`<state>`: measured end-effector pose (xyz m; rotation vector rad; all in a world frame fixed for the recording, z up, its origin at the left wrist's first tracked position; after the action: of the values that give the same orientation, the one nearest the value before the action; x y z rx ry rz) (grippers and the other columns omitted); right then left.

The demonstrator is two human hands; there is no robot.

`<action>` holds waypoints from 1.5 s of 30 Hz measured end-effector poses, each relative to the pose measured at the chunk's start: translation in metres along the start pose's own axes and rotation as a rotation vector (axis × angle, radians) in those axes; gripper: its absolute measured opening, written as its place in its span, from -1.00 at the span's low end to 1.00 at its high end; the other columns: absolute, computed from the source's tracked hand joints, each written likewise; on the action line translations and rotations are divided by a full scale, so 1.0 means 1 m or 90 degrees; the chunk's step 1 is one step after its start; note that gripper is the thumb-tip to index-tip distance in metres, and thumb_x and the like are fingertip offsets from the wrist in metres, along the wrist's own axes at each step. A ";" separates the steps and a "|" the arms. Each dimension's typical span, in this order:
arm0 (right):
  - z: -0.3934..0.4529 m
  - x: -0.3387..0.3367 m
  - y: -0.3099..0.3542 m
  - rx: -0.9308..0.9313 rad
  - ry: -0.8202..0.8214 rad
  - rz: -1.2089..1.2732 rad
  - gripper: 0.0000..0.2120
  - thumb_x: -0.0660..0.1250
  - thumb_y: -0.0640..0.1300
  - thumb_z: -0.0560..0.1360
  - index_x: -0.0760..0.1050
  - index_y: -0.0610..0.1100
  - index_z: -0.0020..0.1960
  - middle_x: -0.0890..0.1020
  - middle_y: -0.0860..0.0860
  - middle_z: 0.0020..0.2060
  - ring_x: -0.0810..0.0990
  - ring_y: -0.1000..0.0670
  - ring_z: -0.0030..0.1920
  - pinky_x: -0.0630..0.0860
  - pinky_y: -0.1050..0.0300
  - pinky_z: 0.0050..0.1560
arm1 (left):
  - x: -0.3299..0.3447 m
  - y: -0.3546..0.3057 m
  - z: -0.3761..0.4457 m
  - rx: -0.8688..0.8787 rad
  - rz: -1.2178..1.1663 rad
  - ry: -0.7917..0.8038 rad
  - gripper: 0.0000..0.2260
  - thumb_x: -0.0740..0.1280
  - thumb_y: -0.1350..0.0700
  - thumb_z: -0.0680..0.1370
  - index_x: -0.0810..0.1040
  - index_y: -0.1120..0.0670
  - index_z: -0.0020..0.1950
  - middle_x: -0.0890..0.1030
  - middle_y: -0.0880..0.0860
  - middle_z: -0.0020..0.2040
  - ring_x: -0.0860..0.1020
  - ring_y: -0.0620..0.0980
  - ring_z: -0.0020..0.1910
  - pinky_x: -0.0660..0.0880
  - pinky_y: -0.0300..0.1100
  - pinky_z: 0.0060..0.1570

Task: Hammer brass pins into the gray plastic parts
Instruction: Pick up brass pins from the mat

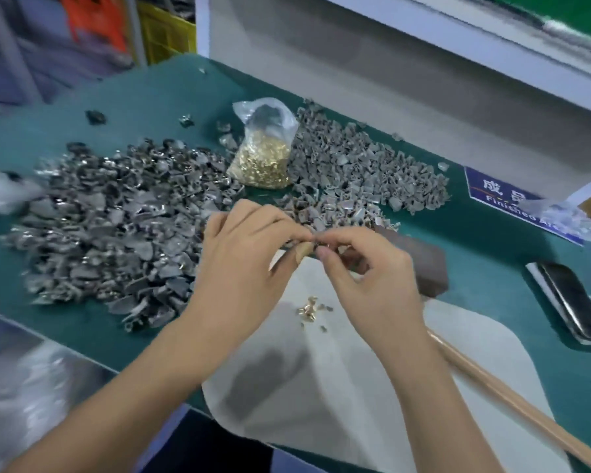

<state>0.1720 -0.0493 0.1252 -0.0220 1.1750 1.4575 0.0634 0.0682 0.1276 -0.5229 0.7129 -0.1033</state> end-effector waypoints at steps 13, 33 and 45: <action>0.048 0.172 0.057 -0.055 0.243 -0.054 -0.92 0.42 -0.04 0.55 0.63 0.15 -0.02 0.55 0.18 -0.08 0.53 0.15 -0.04 0.56 -0.06 -0.02 | -0.077 0.131 -0.057 -0.258 0.140 -0.032 -0.85 0.48 -0.05 0.50 0.66 -0.14 0.06 0.62 -0.19 0.02 0.46 -0.02 0.12 0.25 -0.08 0.04; -0.018 0.003 -0.067 0.052 0.199 -0.179 -0.90 0.47 -0.12 0.53 0.70 0.08 -0.03 0.67 0.24 -0.15 0.53 0.06 -0.04 0.50 0.01 0.05 | 0.047 0.021 -0.057 -0.058 -0.057 0.214 -0.80 0.35 0.09 0.64 0.63 -0.04 0.25 0.59 -0.10 0.11 0.51 -0.02 0.15 0.41 -0.13 0.15; -0.039 0.020 -0.055 -0.066 0.213 -0.262 -0.93 0.48 0.06 0.51 0.69 0.09 -0.08 0.62 0.17 -0.22 0.51 0.01 -0.08 0.35 -0.05 -0.01 | 0.076 0.027 -0.064 -0.142 -0.147 0.246 -0.75 0.21 0.00 0.68 0.57 -0.04 0.31 0.55 -0.20 0.10 0.49 -0.17 0.13 0.49 -0.20 0.13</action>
<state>0.1850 -0.0714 0.0594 -0.5662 1.2705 1.1708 0.0767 0.0445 0.0285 -0.8101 1.0464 -0.3512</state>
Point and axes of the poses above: each hand's wrist, its own z-axis towards the middle knuckle, its own x-axis out of the palm, y = z × x, the point moved 10 cm from there along z, towards the middle knuckle
